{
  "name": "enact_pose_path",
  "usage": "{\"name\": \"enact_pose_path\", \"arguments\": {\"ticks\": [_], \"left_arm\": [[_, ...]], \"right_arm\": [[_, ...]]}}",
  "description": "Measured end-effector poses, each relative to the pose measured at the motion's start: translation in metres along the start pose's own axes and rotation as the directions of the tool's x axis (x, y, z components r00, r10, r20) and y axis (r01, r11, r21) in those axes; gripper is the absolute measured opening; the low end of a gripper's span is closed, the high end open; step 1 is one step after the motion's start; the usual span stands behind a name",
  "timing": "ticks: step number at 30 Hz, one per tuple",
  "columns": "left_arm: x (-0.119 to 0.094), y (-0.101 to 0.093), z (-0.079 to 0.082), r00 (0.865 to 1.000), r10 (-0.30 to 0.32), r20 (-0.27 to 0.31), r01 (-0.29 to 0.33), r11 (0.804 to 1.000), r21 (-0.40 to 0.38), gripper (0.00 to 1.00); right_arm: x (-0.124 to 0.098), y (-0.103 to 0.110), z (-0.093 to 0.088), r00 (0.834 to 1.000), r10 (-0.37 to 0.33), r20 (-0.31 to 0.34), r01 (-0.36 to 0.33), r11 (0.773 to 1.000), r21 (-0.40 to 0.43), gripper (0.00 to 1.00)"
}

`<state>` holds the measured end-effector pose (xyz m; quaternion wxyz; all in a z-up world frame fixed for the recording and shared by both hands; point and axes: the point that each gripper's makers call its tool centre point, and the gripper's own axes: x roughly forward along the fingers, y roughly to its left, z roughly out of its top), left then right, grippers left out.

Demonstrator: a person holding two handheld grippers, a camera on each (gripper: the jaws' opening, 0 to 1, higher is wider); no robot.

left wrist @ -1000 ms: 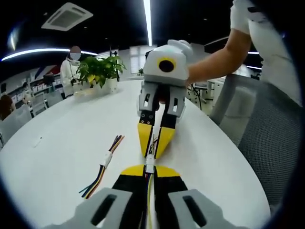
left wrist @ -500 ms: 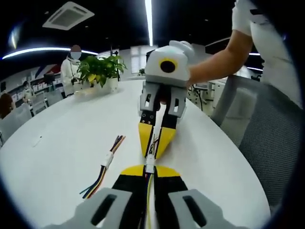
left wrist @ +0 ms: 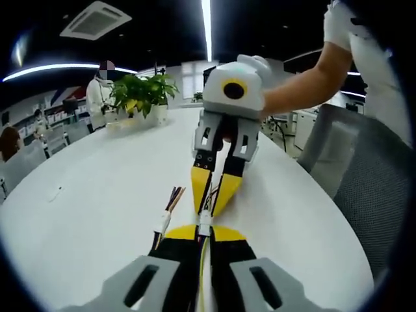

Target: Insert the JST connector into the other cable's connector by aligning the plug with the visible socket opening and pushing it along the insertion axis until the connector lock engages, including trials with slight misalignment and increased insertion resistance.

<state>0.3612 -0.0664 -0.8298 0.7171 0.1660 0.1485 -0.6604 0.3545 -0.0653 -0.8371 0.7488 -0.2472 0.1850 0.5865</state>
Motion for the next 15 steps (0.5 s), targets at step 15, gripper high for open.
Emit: {"name": "enact_pose_path", "arguments": {"ticks": [15], "left_arm": [[0.008,0.014,-0.005,1.0,0.012,0.012,-0.012,1.0,-0.028,0.0]], "right_arm": [[0.002,-0.014,-0.008,1.0,-0.016,0.008,0.015,0.999,0.032,0.04]]}}
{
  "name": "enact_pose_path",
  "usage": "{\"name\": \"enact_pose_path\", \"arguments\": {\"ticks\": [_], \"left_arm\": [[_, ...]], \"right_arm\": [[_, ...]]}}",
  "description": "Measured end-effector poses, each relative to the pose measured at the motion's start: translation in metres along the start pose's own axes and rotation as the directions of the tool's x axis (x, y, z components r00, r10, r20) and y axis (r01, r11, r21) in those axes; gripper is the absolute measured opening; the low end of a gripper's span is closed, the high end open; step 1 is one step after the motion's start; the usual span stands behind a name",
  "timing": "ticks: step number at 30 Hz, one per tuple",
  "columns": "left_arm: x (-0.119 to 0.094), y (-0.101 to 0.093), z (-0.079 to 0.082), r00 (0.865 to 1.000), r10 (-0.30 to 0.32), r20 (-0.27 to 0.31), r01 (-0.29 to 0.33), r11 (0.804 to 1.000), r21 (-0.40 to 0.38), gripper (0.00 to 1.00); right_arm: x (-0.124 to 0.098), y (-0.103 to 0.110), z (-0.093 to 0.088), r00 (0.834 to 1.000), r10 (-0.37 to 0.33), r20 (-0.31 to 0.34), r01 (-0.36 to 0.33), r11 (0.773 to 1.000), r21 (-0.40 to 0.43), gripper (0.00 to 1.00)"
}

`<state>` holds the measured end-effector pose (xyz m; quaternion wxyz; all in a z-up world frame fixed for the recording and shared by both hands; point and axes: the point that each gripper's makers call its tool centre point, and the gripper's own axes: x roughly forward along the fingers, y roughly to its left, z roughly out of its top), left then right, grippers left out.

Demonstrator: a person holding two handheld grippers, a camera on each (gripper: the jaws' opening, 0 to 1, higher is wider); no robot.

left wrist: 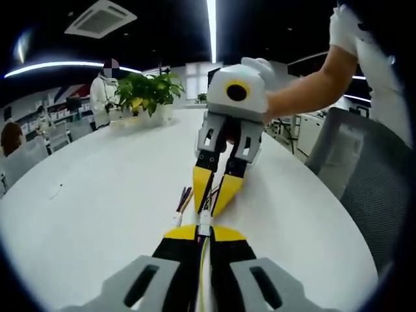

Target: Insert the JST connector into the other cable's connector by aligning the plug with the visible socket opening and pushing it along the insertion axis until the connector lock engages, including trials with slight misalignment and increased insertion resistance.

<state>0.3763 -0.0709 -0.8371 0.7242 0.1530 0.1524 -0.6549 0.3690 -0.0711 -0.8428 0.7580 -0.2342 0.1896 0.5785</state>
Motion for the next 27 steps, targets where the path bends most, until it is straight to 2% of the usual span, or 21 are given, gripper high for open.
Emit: {"name": "enact_pose_path", "arguments": {"ticks": [14,27], "left_arm": [[0.003,0.005,-0.007,1.0,0.002,0.002,-0.002,1.0,-0.031,0.0],[0.007,0.008,-0.012,1.0,0.017,-0.023,-0.017,1.0,-0.015,0.0]], "right_arm": [[0.006,-0.005,-0.007,1.0,0.006,0.01,-0.006,0.999,0.033,0.04],[0.007,-0.007,-0.013,1.0,-0.013,0.012,0.013,0.998,0.059,0.04]]}}
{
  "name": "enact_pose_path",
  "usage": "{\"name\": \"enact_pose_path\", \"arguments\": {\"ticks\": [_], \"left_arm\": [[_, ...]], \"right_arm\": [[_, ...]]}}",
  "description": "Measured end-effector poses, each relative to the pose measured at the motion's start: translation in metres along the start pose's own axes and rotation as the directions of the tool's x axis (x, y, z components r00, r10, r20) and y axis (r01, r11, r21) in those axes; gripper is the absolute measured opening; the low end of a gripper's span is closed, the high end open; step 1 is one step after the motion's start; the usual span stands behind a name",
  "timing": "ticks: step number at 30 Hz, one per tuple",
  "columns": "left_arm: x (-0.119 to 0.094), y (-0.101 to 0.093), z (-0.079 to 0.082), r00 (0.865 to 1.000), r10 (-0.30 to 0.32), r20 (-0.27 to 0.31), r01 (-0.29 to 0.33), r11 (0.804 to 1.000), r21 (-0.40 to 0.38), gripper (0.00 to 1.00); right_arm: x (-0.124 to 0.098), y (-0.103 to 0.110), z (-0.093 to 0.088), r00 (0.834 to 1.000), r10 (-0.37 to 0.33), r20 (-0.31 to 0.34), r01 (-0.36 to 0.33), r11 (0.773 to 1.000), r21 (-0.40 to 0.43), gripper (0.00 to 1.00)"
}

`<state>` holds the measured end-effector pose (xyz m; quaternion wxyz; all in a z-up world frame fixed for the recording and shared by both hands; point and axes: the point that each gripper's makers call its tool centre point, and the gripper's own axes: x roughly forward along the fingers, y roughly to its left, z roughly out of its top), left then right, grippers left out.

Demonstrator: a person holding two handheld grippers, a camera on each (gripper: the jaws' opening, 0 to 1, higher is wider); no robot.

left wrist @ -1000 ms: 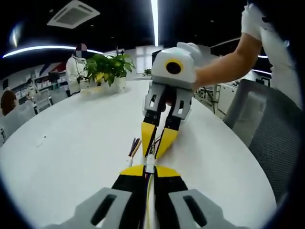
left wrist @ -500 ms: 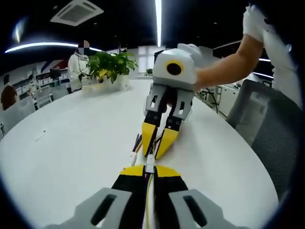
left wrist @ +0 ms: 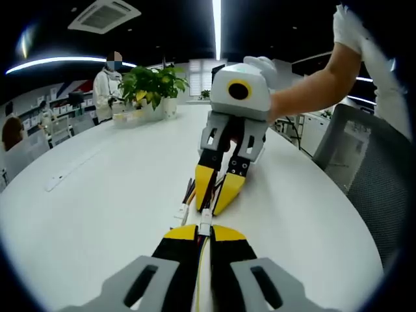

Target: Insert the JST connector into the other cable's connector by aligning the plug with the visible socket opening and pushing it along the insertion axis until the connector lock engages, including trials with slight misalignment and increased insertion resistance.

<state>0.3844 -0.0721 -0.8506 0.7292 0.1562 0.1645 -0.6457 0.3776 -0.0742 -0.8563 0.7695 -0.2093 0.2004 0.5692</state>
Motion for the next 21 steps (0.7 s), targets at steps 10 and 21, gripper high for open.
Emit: {"name": "enact_pose_path", "arguments": {"ticks": [10,21], "left_arm": [[-0.0056,0.0047,-0.0024,1.0,0.025,-0.009,-0.025,1.0,-0.007,0.03],[-0.0089,0.002,-0.0005,0.999,0.041,0.004,-0.041,0.999,-0.031,0.03]], "right_arm": [[-0.002,-0.0005,-0.0003,1.0,-0.01,0.0,0.01,1.0,0.029,0.05],[-0.0074,-0.0014,0.0008,1.0,-0.024,-0.003,0.024,0.999,0.045,0.1]]}}
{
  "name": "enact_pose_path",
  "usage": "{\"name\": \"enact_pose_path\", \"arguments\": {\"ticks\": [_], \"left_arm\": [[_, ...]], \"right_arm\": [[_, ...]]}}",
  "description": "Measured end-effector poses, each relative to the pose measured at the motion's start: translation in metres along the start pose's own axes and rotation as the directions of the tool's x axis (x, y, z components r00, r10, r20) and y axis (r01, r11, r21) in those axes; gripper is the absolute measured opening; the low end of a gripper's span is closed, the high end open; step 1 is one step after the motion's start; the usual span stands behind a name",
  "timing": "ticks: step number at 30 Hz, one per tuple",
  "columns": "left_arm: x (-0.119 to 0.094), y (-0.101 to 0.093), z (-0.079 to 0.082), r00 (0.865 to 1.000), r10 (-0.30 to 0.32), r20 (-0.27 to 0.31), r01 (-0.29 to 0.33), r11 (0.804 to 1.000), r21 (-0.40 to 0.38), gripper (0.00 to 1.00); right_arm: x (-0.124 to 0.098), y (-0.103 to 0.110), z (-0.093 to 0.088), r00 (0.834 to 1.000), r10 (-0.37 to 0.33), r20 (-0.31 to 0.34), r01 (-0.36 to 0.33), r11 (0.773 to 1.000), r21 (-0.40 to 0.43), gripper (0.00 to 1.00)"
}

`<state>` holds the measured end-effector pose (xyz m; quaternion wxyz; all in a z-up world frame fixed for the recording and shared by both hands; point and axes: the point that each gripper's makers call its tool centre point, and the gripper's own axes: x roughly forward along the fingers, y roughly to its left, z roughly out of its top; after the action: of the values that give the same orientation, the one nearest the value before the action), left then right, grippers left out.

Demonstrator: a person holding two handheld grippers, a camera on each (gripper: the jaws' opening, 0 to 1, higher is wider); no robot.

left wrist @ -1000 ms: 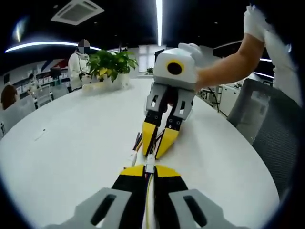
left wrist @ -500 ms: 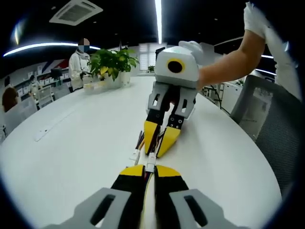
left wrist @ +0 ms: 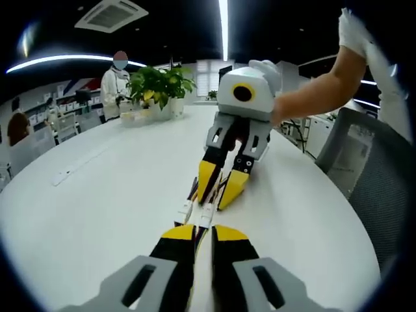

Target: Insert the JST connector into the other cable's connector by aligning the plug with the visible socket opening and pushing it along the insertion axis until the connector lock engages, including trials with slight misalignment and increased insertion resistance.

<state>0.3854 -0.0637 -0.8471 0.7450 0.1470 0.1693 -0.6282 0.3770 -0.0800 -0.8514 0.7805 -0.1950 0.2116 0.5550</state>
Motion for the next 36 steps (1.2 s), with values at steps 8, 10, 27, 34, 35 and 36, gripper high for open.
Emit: {"name": "enact_pose_path", "arguments": {"ticks": [8,10,27,34,35,36], "left_arm": [[-0.014,0.003,0.014,0.997,0.053,0.054,-0.05,0.997,-0.053,0.13],[-0.017,0.005,0.016,0.995,0.079,0.061,-0.074,0.994,-0.08,0.21],[-0.05,0.0,0.038,0.976,0.185,0.114,-0.162,0.969,-0.189,0.56],[-0.071,0.002,0.046,0.955,0.262,0.138,-0.222,0.941,-0.254,0.68],[-0.075,0.002,0.047,0.952,0.273,0.139,-0.231,0.938,-0.257,0.68],[-0.077,0.001,0.048,0.949,0.281,0.14,-0.238,0.935,-0.262,0.69]], "right_arm": [[-0.013,-0.007,0.011,0.999,-0.043,0.028,0.042,0.999,0.027,0.16],[-0.015,-0.009,0.013,0.998,-0.055,0.03,0.054,0.998,0.036,0.2],[-0.047,-0.007,0.041,0.987,-0.134,0.093,0.124,0.986,0.112,0.28],[-0.06,-0.009,0.049,0.975,-0.19,0.116,0.175,0.977,0.123,0.34],[-0.062,-0.009,0.05,0.973,-0.198,0.118,0.183,0.975,0.125,0.36],[-0.064,-0.009,0.051,0.972,-0.204,0.119,0.189,0.974,0.127,0.37]]}}
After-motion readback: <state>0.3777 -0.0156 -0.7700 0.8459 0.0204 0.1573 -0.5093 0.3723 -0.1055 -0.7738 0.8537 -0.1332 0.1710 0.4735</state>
